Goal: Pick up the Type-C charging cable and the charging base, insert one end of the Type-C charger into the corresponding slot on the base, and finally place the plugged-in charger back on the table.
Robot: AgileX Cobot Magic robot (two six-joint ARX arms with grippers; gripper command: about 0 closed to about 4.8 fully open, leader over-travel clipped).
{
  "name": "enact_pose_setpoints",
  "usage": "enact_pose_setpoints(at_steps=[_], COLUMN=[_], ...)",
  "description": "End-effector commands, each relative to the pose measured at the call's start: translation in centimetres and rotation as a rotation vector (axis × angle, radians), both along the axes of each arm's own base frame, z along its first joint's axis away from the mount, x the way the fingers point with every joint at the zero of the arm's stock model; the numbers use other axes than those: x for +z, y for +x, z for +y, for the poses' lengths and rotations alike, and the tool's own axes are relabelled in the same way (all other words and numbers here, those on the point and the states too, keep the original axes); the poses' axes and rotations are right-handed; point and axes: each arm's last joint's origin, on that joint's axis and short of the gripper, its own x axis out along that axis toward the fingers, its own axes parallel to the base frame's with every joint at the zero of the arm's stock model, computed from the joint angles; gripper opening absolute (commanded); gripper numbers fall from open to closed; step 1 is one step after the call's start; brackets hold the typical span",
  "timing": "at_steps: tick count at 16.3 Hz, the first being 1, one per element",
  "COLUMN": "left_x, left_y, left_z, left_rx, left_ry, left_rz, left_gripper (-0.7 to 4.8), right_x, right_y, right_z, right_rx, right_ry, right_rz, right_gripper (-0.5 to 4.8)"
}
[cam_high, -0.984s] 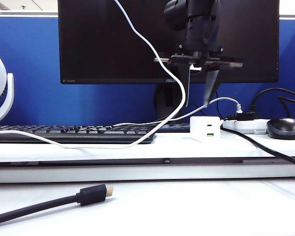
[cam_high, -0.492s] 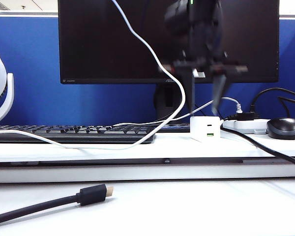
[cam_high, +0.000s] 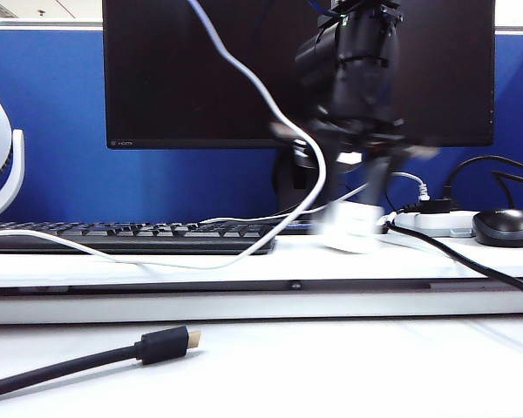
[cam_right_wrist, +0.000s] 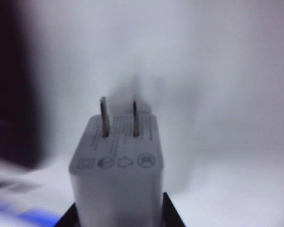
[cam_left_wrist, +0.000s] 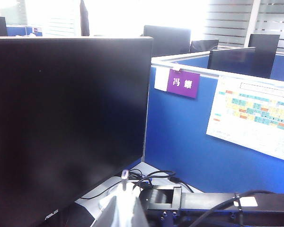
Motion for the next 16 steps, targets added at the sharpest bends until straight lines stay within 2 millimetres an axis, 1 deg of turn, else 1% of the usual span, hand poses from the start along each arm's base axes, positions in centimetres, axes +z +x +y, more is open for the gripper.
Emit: enact_pose_setpoints(at_steps=[1,2,5,8,10,11,12,13,14,15,16], left_x=[0.4,0.4,0.4,0.5,0.4,0.4,0.5,0.4,0.4,0.4,0.4], left_y=[-0.3,-0.3,-0.4,-0.4,-0.4,-0.4,-0.4,-0.4,-0.4,-0.4,-0.4], left_z=[0.2,0.3,0.3,0.4,0.4,0.4,0.4,0.4,0.4,0.4,0.4], left_rx=[-0.003,-0.003,-0.003,-0.003,-0.002,-0.003,-0.002,-0.003,-0.002,-0.003,-0.003], left_ry=[-0.013,-0.014,-0.015,-0.016,-0.015,-0.015,-0.015,-0.015,-0.014,-0.014,-0.014], left_rz=[-0.019,-0.019,-0.021,-0.022,-0.022,-0.021,-0.022,-0.022,-0.021,-0.021,-0.021], left_gripper=[-0.05,-0.05,-0.05,-0.05,-0.05,-0.05,-0.05,-0.05,-0.05,-0.05,-0.05], right_x=[0.9,1.0,0.7,-0.8,-1.1,-1.2,-1.3,-1.5,-1.5,-1.5,-1.4], right_y=[0.2,0.5,1.0,1.8,2.1,2.2,2.3,2.3,2.5,2.6,2.6], right_z=[1.1,1.3,1.4,1.0,0.3,0.0,-0.6,-1.1,-1.5,-1.9,-2.1], right_rx=[0.047,0.059,0.065,0.046,0.019,0.008,-0.016,-0.03,-0.042,-0.05,-0.056], right_ry=[0.377,0.438,0.448,0.427,0.366,0.292,0.218,0.159,0.127,0.121,0.12], right_rz=[0.084,0.075,0.045,0.068,0.063,0.035,0.021,0.015,0.007,0.006,0.007], right_gripper=[-0.05,-0.05,-0.05,-0.05,-0.05,-0.03,0.47,1.67,3.08,3.37,3.37])
